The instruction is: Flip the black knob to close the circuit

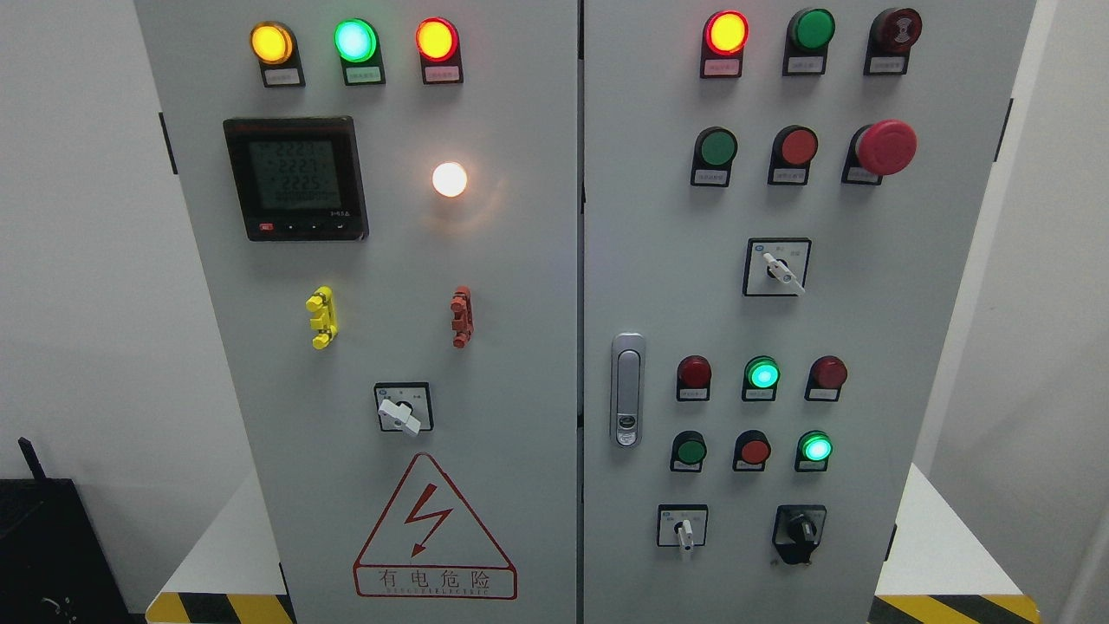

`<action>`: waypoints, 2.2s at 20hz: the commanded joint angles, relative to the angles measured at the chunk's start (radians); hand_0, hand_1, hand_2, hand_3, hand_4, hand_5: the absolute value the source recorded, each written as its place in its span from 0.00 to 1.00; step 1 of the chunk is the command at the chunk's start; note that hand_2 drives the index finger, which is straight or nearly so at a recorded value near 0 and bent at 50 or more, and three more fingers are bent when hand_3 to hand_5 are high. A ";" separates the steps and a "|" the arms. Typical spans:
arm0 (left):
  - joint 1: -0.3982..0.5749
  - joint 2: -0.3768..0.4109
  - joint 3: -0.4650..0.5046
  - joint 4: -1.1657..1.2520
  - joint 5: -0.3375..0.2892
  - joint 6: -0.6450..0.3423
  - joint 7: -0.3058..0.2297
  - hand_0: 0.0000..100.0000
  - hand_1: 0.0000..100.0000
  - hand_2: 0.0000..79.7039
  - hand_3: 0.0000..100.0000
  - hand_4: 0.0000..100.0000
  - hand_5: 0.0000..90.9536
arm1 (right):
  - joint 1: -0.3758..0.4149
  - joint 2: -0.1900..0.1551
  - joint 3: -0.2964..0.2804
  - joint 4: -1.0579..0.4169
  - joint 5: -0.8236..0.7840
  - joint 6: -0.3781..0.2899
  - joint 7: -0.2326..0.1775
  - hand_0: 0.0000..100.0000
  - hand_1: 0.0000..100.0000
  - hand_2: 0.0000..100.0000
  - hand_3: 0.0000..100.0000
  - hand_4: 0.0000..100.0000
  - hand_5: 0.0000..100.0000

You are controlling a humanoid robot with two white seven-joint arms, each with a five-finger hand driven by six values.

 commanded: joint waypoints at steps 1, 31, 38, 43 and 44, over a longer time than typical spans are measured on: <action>0.001 0.000 0.000 0.001 0.000 0.001 0.000 0.12 0.56 0.00 0.00 0.00 0.00 | -0.090 -0.016 0.049 -0.039 0.171 0.042 0.001 0.00 0.20 0.90 1.00 0.85 0.90; 0.001 0.000 0.000 0.001 0.000 0.001 0.000 0.12 0.56 0.00 0.00 0.00 0.00 | -0.292 0.047 0.060 0.244 0.208 0.117 -0.013 0.00 0.06 0.92 1.00 0.86 0.90; 0.001 0.000 0.000 -0.001 0.000 0.001 0.000 0.12 0.56 0.00 0.00 0.00 0.00 | -0.296 0.045 0.058 0.251 0.206 0.118 -0.014 0.00 0.06 0.92 1.00 0.86 0.90; 0.001 0.000 0.000 -0.001 0.000 0.001 0.000 0.12 0.56 0.00 0.00 0.00 0.00 | -0.315 0.054 0.064 0.261 0.211 0.120 -0.030 0.00 0.06 0.92 1.00 0.86 0.90; 0.000 0.000 0.000 0.001 0.000 0.001 0.000 0.12 0.56 0.00 0.00 0.00 0.00 | -0.323 0.056 0.064 0.265 0.211 0.123 -0.030 0.00 0.06 0.92 1.00 0.86 0.90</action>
